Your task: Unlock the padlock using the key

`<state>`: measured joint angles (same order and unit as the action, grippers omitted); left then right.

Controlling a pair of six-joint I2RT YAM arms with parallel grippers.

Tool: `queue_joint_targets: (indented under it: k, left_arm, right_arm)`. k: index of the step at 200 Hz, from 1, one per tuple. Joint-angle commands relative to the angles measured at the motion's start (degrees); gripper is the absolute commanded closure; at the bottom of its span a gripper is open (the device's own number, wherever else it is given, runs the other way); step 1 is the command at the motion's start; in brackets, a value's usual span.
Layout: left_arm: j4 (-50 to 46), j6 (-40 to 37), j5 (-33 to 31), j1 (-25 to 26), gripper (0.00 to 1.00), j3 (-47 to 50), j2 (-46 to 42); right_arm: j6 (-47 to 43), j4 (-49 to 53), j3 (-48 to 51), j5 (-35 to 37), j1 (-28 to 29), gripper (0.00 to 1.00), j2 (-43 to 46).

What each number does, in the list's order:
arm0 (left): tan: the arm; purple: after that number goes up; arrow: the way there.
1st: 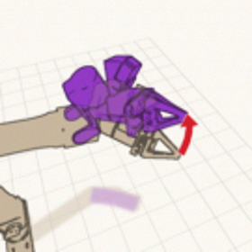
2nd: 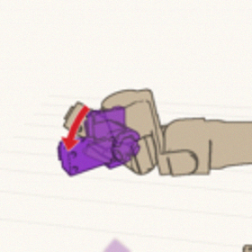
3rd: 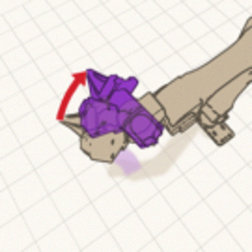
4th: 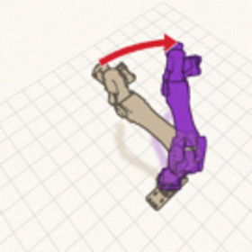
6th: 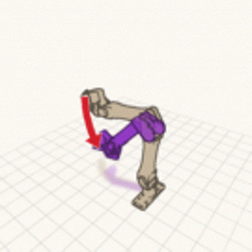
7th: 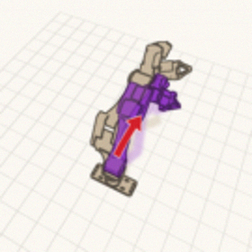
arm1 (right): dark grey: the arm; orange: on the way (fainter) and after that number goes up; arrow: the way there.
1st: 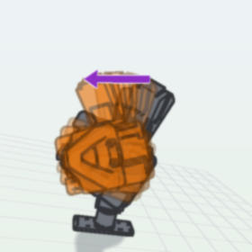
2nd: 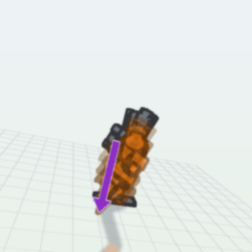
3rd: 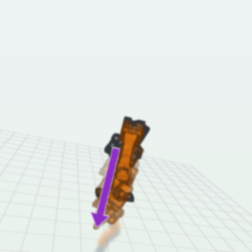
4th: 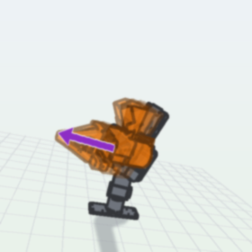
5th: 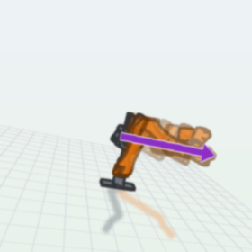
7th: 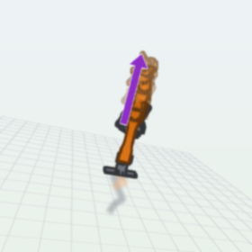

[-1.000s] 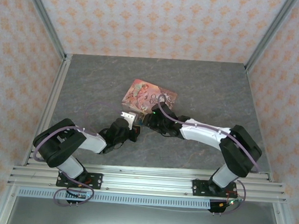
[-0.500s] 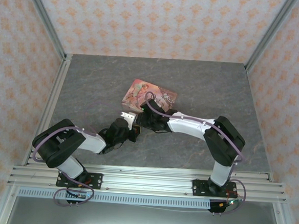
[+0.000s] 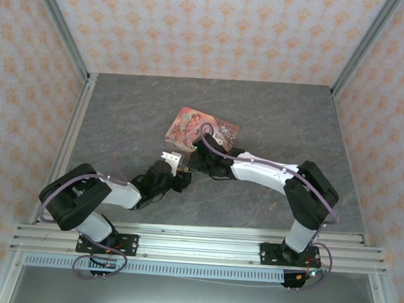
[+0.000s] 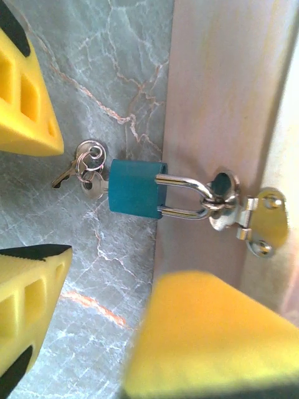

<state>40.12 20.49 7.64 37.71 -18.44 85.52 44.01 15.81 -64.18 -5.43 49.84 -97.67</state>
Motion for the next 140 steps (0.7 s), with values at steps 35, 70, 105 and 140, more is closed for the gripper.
queue_joint_targets:
  k: [35,70,105,140]
  left_arm:
    - [-6.9,1.5,-1.1,-4.5,0.52,2.7,-12.9]
    - [-13.0,3.2,5.2,-11.8,0.51,3.3,-21.7]
    - [-16.0,4.5,13.2,-17.6,0.51,1.8,-23.4]
    - [-16.6,6.2,16.9,-19.0,0.52,-1.9,-18.4]
  right_arm:
    - [2.7,-2.8,6.1,6.7,-0.6,0.48,9.7]
    - [3.2,-3.3,8.2,7.1,-0.5,0.50,10.6]
    - [3.2,-4.8,8.2,7.4,1.4,0.51,7.7]
    - [1.8,-15.1,10.7,7.3,3.7,0.55,3.0]
